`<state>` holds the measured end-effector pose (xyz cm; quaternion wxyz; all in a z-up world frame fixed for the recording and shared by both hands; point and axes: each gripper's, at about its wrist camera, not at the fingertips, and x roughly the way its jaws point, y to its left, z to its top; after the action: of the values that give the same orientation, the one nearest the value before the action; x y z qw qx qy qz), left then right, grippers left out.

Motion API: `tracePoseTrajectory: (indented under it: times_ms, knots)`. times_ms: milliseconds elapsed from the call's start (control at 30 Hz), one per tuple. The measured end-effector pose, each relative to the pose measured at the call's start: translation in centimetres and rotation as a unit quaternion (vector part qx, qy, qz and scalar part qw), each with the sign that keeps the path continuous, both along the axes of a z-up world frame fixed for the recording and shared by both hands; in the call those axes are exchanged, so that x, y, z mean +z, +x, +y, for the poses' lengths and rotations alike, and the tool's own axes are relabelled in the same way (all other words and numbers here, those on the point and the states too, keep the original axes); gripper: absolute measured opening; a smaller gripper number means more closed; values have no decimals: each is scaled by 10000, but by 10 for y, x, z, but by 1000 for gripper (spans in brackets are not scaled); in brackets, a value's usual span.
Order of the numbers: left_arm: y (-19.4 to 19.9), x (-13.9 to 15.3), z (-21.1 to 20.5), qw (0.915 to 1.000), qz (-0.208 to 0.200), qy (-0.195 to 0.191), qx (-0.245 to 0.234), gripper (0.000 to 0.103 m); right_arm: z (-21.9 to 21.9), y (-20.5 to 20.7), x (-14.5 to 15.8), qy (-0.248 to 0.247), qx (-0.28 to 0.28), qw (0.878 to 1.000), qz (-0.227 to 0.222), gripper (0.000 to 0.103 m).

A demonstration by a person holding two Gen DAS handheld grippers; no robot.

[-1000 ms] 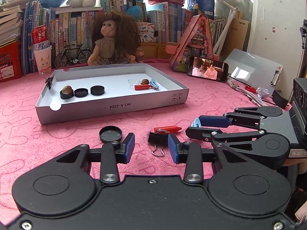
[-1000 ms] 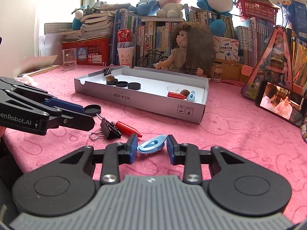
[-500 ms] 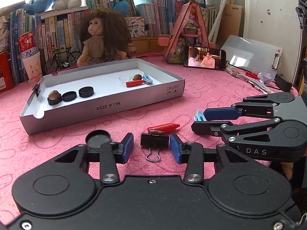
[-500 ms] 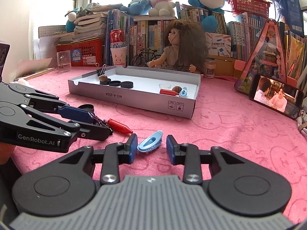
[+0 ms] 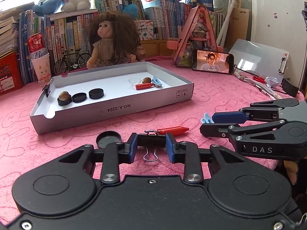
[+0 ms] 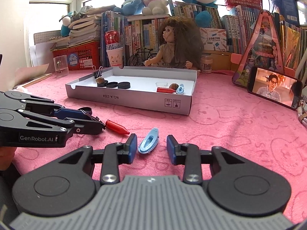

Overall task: Organize rigid objects
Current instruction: 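Carry the binder clip and the blue clip into the tray with both grippers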

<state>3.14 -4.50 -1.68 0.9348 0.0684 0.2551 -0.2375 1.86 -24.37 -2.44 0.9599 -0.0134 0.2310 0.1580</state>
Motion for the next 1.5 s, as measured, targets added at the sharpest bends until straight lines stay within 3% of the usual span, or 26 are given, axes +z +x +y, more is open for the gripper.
tracePoseTrajectory:
  times_ms: [33, 133, 200, 233, 867, 1500]
  knots:
    - [0, 1, 1, 10000, -8, -3, 19, 30, 2, 0, 0, -28, -12, 10000, 1, 45]
    - [-1, 3, 3, 10000, -29, -24, 78, 30, 6, 1, 0, -86, -39, 10000, 8, 34]
    - [0, 5, 5, 9999, -44, -36, 127, 30, 9, 2, 0, -161, -121, 9998, -1, 22]
    - [0, 6, 5, 9999, -49, -45, 154, 30, 10, 3, 1, -164, -157, 9997, 8, 21]
    - [32, 34, 33, 9958, -267, -341, 806, 29, 7, 34, 21, 38, -753, 9971, -65, 21]
    - [96, 43, 42, 9868, -141, -494, 1534, 29, 22, 85, 37, 101, -790, 9967, -156, 21]
